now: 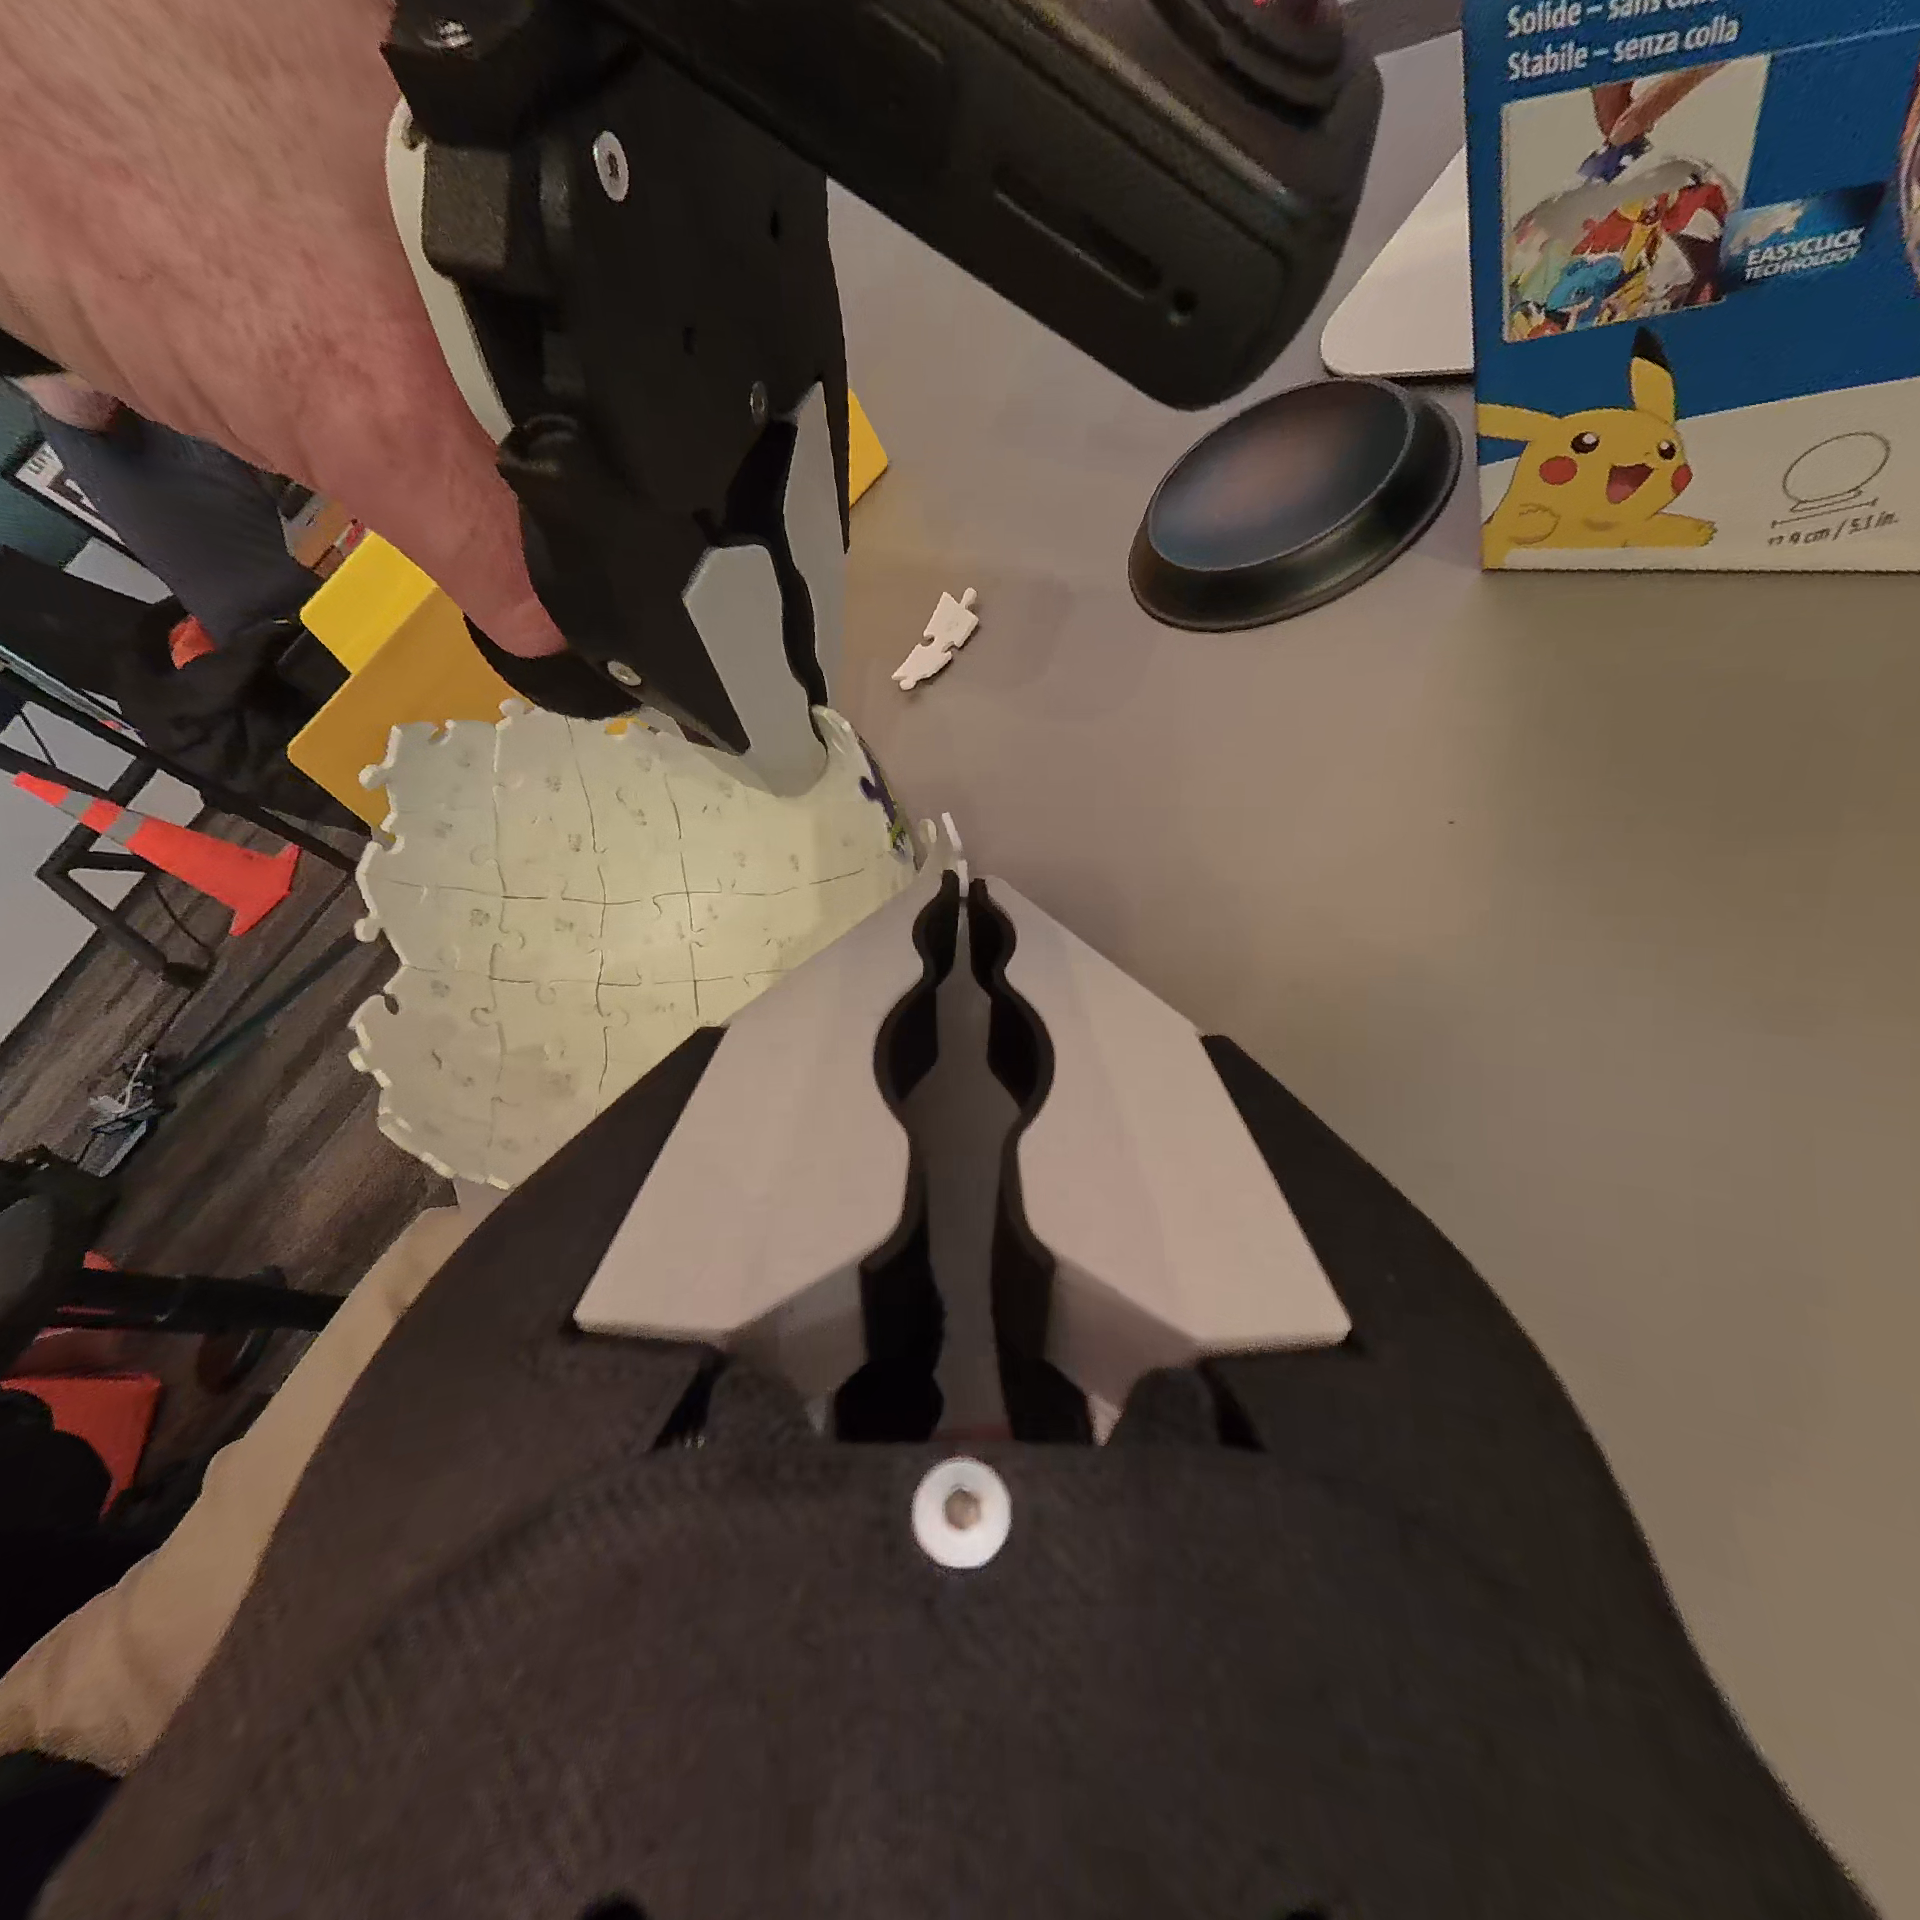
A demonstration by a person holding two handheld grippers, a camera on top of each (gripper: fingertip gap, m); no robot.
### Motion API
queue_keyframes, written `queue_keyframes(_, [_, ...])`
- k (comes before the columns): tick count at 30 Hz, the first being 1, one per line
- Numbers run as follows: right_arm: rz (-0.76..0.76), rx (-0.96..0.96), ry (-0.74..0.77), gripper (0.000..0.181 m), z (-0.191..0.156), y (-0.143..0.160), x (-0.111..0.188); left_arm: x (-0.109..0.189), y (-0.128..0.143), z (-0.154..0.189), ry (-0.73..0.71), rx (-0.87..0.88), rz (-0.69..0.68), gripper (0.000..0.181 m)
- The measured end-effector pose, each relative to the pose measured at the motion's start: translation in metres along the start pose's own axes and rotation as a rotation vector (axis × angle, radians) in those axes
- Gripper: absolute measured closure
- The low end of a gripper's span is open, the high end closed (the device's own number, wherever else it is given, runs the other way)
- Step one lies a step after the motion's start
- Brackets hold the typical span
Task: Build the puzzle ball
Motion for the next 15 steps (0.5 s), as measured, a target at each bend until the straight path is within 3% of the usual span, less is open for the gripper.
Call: queue_keyframes(15, [0.027,0.112,0.0,0.181,-0.0047,-0.0009,-0.0033,-0.0026,0.0022,-0.0018,0.022,0.018,0.014,0.178])
Point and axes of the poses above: each gripper's, where its closed fingertips meet, x back along the fingers, y out of its underside, z = x × y across the jaws, the point moved 1 cm from there along x, back along the fingers, and after that the axes turned 12 degrees about -y, right-handed, at the moved point
